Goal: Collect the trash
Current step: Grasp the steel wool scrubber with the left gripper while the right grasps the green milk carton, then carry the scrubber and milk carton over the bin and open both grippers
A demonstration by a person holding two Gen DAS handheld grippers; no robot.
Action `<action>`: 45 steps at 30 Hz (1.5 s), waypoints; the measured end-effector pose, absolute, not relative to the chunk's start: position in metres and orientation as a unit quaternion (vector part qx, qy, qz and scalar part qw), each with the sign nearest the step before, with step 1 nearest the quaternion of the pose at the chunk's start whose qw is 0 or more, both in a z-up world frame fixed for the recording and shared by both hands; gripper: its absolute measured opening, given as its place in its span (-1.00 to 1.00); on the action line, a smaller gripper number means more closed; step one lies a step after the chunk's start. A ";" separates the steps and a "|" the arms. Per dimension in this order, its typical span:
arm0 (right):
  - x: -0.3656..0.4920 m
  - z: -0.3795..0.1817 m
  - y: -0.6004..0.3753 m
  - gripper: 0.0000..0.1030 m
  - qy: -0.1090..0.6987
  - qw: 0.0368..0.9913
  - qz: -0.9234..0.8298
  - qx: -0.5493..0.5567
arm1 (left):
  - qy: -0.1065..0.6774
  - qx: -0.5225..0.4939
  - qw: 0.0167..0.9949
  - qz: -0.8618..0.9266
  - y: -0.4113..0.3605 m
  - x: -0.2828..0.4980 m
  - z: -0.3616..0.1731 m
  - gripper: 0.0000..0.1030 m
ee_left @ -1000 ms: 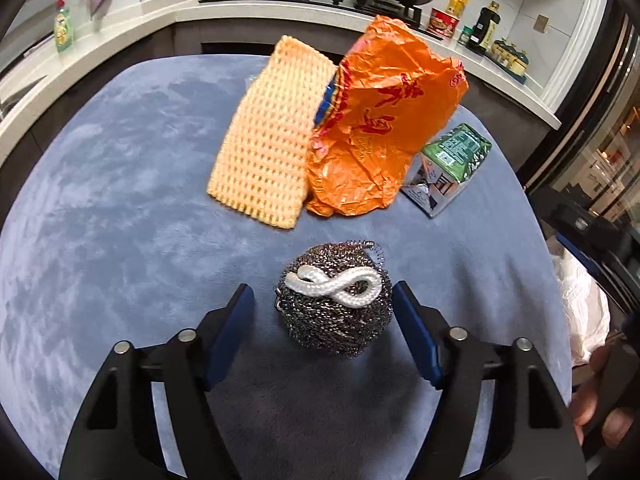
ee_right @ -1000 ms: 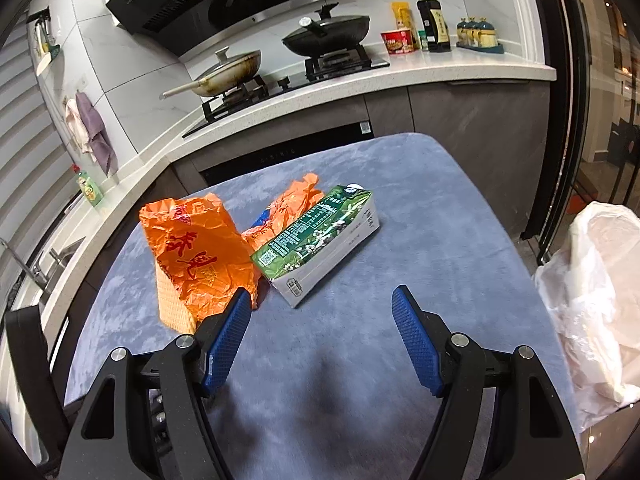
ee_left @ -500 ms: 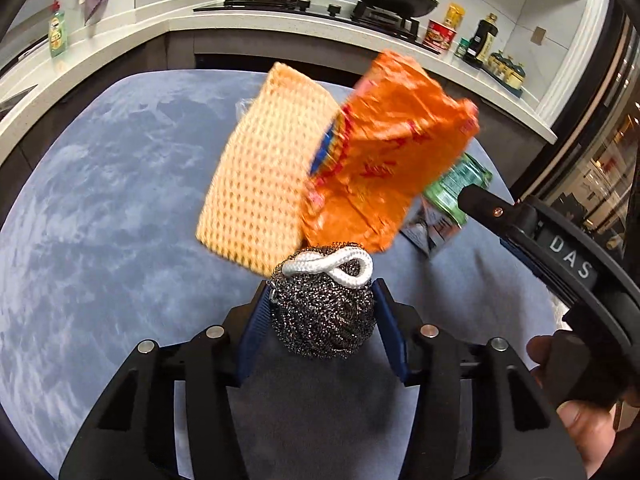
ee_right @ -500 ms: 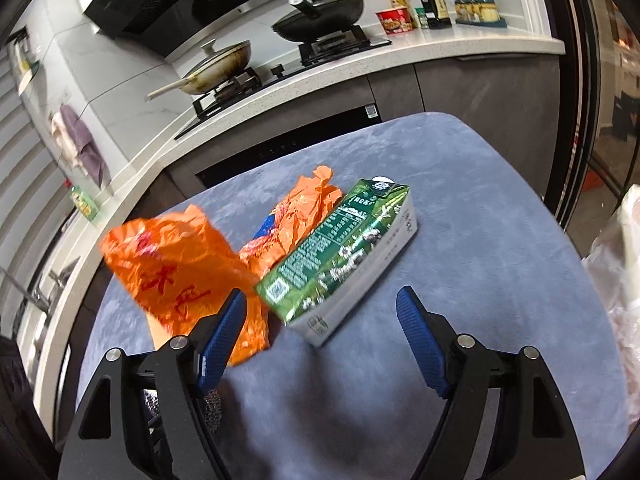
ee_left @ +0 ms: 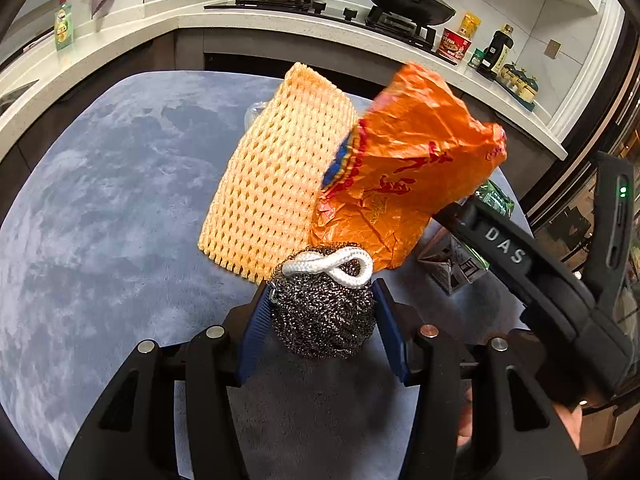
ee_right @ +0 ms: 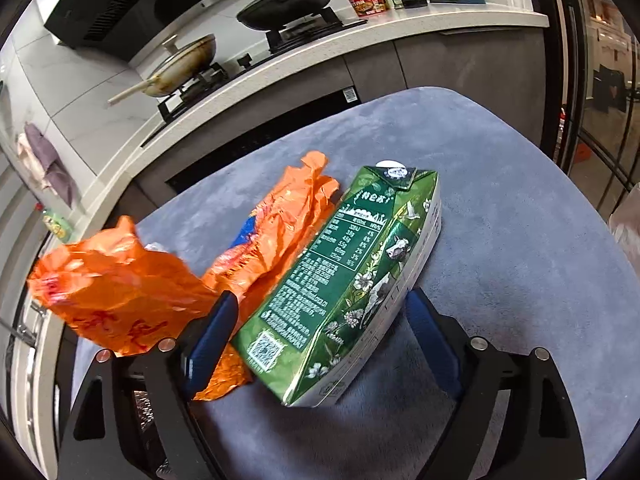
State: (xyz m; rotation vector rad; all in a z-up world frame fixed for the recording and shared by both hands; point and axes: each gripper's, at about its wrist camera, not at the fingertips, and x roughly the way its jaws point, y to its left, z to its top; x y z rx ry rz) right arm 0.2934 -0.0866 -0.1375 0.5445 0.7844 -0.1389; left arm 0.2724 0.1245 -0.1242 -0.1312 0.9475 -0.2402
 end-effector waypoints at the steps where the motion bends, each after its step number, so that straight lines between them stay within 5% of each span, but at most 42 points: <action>1: 0.295 -0.140 -0.086 0.63 0.380 0.885 -0.068 0.259 | 0.455 -0.062 0.881 -0.116 0.124 0.272 -0.124 -0.06; 14: 0.266 -0.140 -0.100 0.26 0.385 0.891 -0.048 0.236 | 0.454 -0.052 0.881 -0.122 0.110 0.255 -0.121 -0.06; 45: 0.095 -0.066 -0.203 0.10 0.303 0.918 -0.059 0.251 | 0.422 0.015 0.879 -0.221 0.004 0.138 -0.063 -0.07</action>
